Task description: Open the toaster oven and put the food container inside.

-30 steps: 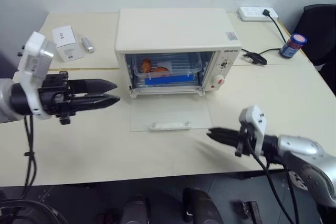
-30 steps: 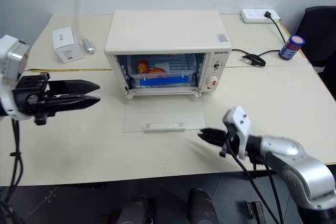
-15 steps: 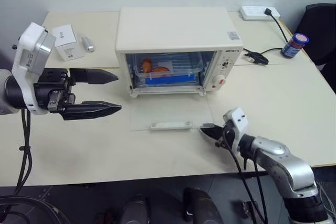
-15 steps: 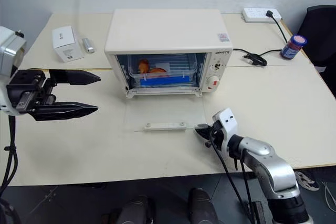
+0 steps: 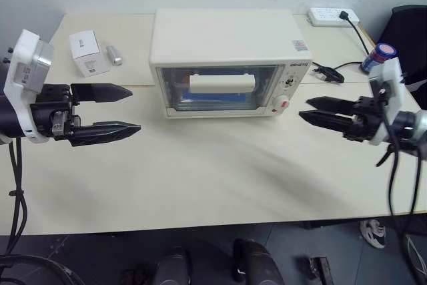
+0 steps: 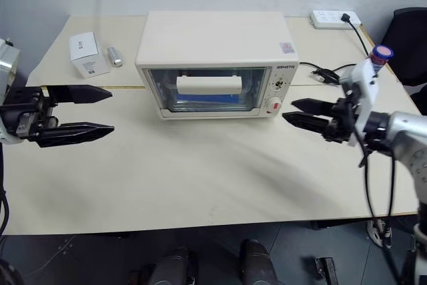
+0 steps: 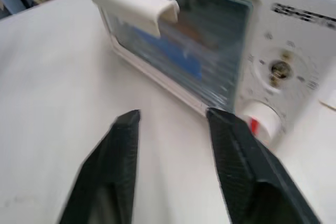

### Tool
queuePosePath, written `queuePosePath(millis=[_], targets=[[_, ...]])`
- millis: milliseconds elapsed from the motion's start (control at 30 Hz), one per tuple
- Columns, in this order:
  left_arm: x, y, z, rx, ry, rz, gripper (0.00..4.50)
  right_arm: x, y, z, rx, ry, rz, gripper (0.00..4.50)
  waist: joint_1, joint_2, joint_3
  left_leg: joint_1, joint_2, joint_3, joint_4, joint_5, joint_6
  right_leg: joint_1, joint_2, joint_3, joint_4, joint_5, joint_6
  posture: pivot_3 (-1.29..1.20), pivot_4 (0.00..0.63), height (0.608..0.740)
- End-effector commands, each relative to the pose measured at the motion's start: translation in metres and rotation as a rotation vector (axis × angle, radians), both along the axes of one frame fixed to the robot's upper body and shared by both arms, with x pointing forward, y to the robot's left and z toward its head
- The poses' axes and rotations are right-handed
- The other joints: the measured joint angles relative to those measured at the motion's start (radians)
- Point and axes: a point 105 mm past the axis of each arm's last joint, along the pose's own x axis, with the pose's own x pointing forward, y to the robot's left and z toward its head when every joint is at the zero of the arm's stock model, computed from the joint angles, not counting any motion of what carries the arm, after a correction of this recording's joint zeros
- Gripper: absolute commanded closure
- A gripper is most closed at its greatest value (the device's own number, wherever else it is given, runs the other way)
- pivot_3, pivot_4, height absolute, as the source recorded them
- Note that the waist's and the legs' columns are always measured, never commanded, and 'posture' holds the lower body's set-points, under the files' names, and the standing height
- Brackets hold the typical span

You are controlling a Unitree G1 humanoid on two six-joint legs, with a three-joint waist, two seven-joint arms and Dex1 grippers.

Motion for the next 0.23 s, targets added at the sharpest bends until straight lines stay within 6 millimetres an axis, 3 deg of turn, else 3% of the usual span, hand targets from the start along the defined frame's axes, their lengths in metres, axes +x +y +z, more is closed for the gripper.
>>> queuePosePath(millis=[33,133,233], targets=[[-0.007,0.007,0.012,0.034,-0.070,0.015,0.00,-0.015,-0.011,0.022,-0.018,-0.024,0.063,0.93,-0.001,0.000,0.000,0.000,0.000,0.000,-0.001,0.000,0.000,0.000,0.000,0.000,0.000,0.000,0.000,0.00,0.150,0.740],[-0.008,0.010,0.015,0.033,-0.073,0.025,0.00,-0.026,-0.013,0.025,-0.047,-0.029,0.112,0.06,-0.002,0.000,0.000,0.000,0.000,0.001,-0.001,0.000,0.000,-0.001,0.000,0.000,0.000,0.000,0.000,0.00,0.150,0.740],[-0.009,0.012,0.013,0.034,-0.073,0.035,0.00,-0.026,-0.013,0.022,-0.042,-0.027,0.115,0.06,-0.002,0.000,0.000,0.000,0.000,0.001,0.000,0.000,0.000,0.000,0.000,0.000,0.000,0.000,0.000,0.00,0.150,0.740]])
